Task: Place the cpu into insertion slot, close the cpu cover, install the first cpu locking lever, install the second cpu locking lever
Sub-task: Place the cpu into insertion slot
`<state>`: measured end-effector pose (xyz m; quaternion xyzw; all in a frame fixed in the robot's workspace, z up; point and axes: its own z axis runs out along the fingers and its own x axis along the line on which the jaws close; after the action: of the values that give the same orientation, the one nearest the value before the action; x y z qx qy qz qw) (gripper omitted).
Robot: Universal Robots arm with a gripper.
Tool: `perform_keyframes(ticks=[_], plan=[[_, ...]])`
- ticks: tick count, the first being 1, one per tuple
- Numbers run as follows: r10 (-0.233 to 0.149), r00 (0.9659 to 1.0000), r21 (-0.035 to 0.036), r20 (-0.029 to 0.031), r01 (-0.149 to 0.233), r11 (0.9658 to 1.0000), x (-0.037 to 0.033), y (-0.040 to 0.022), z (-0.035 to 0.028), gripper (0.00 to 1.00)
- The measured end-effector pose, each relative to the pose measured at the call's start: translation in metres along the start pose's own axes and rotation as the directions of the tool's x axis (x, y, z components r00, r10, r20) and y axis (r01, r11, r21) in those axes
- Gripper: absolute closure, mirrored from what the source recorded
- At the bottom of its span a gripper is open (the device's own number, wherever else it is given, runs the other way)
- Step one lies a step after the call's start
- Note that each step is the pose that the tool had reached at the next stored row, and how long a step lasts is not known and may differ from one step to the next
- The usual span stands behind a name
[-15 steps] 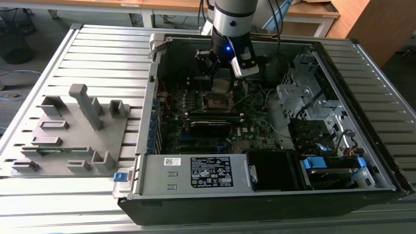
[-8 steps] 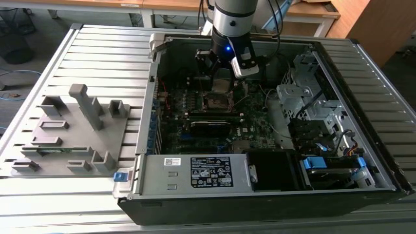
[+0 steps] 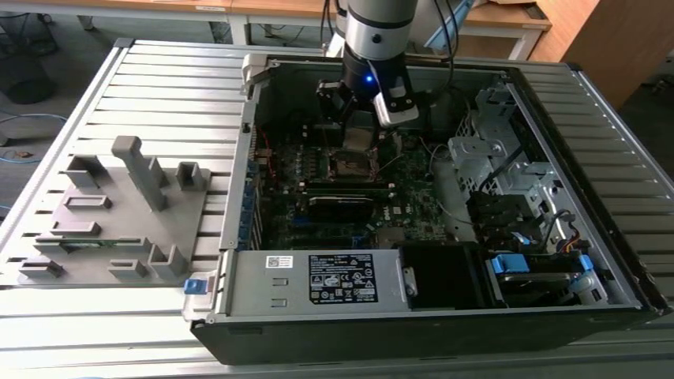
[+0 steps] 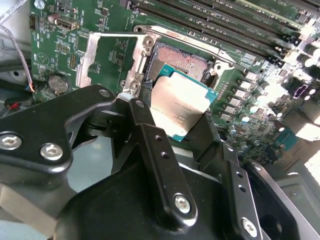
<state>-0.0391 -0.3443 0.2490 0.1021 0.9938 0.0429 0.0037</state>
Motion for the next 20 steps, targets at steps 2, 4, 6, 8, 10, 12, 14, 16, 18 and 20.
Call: perform_keyframes(ticks=[2, 4, 6, 8, 10, 12, 14, 16, 18, 20], plan=[[0.035, 0.9994, 0.0002, 0.0029, -0.035, 0.9994, 0.0000, -0.0001, 0.0007, 0.46], [0.071, 0.9975, 0.0000, 0.0060, -0.071, 0.9975, 0.0000, -0.0002, 0.0017, 0.46], [0.106, 0.9943, -0.0004, 0.0090, -0.106, 0.9943, 0.0000, -0.0003, 0.0027, 0.46], [0.144, 0.9896, -0.0008, 0.0123, -0.144, 0.9896, 0.0000, -0.0004, 0.0037, 0.46], [0.179, 0.9837, -0.0014, 0.0153, -0.179, 0.9838, 0.0000, -0.0004, 0.0047, 0.46], [0.214, 0.9766, -0.0020, 0.0184, -0.214, 0.9768, 0.0000, -0.0005, 0.0056, 0.46], [0.250, 0.9680, -0.0029, 0.0214, -0.250, 0.9682, 0.0000, -0.0006, 0.0064, 0.46], [0.285, 0.9583, -0.0037, 0.0244, -0.285, 0.9587, 0.0000, -0.0006, 0.0071, 0.46], [0.319, 0.9475, -0.0047, 0.0274, -0.319, 0.9479, 0.0000, -0.0007, 0.0078, 0.46], [0.352, 0.9354, -0.0057, 0.0303, -0.352, 0.9358, 0.0000, -0.0008, 0.0083, 0.46]])
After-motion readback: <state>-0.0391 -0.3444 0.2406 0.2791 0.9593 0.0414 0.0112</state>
